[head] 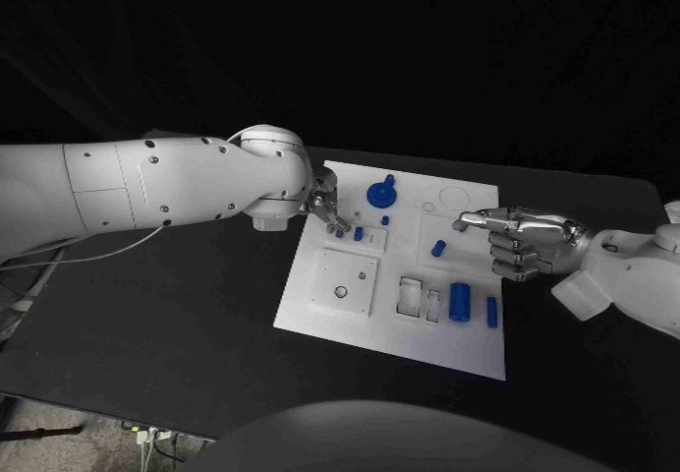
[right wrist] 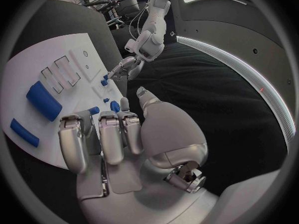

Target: Assemble the parts on the task board

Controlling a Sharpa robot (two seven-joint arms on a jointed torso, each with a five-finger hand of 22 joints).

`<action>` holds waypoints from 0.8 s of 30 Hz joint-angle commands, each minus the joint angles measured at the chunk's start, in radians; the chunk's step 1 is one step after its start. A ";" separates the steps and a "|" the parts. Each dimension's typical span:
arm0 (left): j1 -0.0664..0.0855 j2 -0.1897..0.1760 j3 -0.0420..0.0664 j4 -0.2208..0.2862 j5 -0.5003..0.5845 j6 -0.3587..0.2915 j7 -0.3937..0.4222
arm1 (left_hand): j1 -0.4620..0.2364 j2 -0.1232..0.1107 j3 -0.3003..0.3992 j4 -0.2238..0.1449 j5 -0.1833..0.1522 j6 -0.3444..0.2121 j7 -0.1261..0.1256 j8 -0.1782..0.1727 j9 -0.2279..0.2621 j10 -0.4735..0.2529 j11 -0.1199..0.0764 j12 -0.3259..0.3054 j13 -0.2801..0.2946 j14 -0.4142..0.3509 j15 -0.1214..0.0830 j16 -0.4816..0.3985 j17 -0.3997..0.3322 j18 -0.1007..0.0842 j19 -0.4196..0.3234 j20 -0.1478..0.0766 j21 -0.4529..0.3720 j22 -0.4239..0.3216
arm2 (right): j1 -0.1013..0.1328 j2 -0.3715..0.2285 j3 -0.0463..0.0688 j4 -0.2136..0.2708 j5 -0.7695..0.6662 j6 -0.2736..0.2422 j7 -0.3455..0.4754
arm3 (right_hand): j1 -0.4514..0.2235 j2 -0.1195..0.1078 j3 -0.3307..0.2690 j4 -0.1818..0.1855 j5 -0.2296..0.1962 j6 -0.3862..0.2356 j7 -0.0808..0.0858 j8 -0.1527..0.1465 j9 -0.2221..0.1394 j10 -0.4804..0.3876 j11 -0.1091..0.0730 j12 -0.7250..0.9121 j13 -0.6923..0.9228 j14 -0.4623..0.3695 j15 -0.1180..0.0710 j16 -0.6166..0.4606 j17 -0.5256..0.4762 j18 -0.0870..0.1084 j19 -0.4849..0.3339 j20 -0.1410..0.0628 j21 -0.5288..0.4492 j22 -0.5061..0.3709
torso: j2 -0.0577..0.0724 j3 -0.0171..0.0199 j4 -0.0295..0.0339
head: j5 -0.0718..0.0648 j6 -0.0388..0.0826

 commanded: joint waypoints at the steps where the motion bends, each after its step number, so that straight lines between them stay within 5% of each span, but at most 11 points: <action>1: -0.001 0.004 0.000 -0.001 0.006 0.006 0.012 | 0.005 0.013 -0.002 -0.003 -0.001 0.004 0.005 -0.006 -0.003 0.102 0.007 0.003 0.263 0.107 0.008 0.002 0.263 0.014 0.058 0.008 -0.004 0.235 | -0.001 0.000 0.000 0.001 0.000 0.021 0.002 | 0.008 0.001 -0.003 -0.006 0.004 0.005 -0.002 -0.001 -0.001 0.104 -0.004 0.003 0.260 0.104 -0.006 0.003 0.263 -0.006 0.106 -0.008 0.004 0.263 | 0.000 0.0001 0.0001 | 0.001 0.000; 10: -0.006 0.012 -0.001 -0.014 0.008 0.022 0.007 | 0.032 0.014 0.010 -0.005 0.028 0.005 0.004 -0.010 -0.013 0.102 0.007 0.003 0.263 0.107 0.008 0.002 0.263 0.016 0.052 0.009 -0.016 0.232 | -0.002 0.000 0.000 0.002 0.000 0.022 0.003 | 0.008 0.001 -0.003 -0.006 0.004 0.005 -0.002 -0.001 -0.001 0.104 -0.004 0.003 0.260 0.104 -0.006 0.003 0.263 -0.006 0.106 -0.008 0.004 0.263 | 0.000 0.0000 -0.0004 | 0.001 0.000; 24: -0.012 0.018 -0.001 -0.018 0.016 0.017 0.020 | 0.147 -0.015 0.057 -0.026 0.177 0.017 -0.006 0.009 -0.010 0.102 -0.002 0.003 0.263 0.107 0.002 0.002 0.263 0.017 0.051 0.004 -0.021 0.231 | -0.004 0.002 0.000 0.000 0.002 0.024 0.004 | 0.008 0.001 -0.003 -0.006 0.004 0.005 -0.002 -0.001 -0.001 0.104 -0.004 0.003 0.260 0.104 -0.006 0.003 0.263 -0.006 0.106 -0.008 0.004 0.263 | 0.000 0.0001 -0.0003 | 0.001 0.000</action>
